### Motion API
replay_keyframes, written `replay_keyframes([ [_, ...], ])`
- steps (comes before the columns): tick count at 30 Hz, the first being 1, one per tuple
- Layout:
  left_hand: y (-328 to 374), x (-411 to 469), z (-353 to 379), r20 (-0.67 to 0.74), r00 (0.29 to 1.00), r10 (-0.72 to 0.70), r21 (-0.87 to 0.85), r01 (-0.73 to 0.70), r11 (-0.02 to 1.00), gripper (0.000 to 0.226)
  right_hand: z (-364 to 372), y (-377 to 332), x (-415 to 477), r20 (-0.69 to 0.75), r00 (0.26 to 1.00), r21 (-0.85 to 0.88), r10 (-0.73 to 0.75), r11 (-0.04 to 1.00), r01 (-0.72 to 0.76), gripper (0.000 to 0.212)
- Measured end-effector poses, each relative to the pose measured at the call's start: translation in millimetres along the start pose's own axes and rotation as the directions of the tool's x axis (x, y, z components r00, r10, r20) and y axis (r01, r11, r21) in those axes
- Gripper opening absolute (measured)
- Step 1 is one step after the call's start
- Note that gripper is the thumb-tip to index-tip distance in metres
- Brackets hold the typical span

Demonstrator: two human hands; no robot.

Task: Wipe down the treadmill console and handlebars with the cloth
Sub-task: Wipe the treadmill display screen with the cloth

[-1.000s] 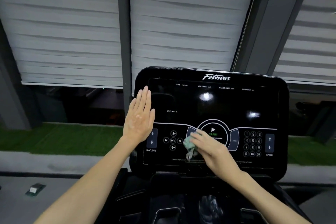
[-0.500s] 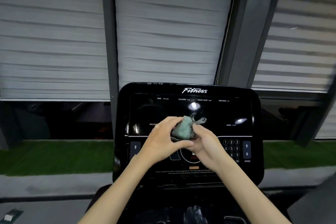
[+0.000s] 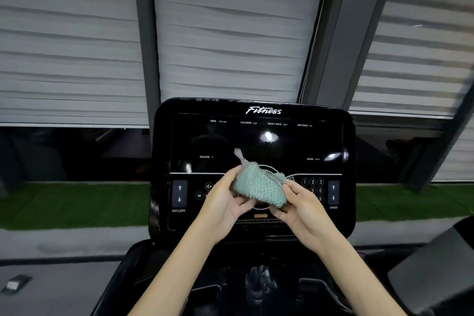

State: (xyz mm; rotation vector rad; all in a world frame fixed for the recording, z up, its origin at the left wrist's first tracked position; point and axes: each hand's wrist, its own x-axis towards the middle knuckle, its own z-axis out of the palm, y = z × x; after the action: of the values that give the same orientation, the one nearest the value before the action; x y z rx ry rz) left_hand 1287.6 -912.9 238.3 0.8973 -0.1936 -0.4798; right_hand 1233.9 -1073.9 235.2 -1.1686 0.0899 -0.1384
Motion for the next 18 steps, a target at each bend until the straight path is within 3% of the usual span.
replay_keyframes([
  [2, -9, -1, 1, -0.004, 1.000, 0.007, 0.088, -0.007, 0.996, 0.042, -7, -2, -3, 0.018, 1.000, -0.010, 0.006, 1.000, -0.006, 0.026],
  [4, -19, 1, 3, -0.037, 0.995, 0.088, 0.292, -0.074, 0.954, 0.052, -16, -4, -5, 0.044, 0.999, -0.032, 0.021, 0.999, -0.020, 0.026],
  [6, -24, 0, 9, -0.075, 0.988, 0.132, 0.377, -0.095, 0.922, 0.044, -25, -8, -7, 0.086, 0.996, -0.125, 0.030, 0.992, -0.019, 0.030],
  [8, -28, -4, 16, -0.069, 0.984, 0.167, 0.439, -0.121, 0.890, 0.033, -35, -10, -9, 0.159, 0.987, -0.279, 0.010, 0.960, 0.035, 0.050],
  [11, -29, -15, 23, -0.011, 0.970, 0.241, 0.554, -0.195, 0.809, 0.017, -47, -11, -11, 0.236, 0.972, -0.529, -0.020, 0.836, 0.146, 0.065],
  [13, -30, -22, 23, 0.026, 0.955, 0.296, 0.690, -0.231, 0.686, 0.014, -51, -9, -12, 0.273, 0.961, -0.625, -0.046, 0.750, 0.214, 0.060],
  [16, -30, -23, 17, 0.009, 0.912, 0.410, 0.888, -0.196, 0.416, 0.021, -54, -6, -12, 0.328, 0.941, -0.599, -0.081, 0.753, 0.273, 0.042],
  [18, -29, -24, 16, 0.022, 0.899, 0.437, 0.917, -0.192, 0.349, 0.024, -54, -6, -11, 0.355, 0.932, -0.627, -0.078, 0.719, 0.299, 0.029],
])
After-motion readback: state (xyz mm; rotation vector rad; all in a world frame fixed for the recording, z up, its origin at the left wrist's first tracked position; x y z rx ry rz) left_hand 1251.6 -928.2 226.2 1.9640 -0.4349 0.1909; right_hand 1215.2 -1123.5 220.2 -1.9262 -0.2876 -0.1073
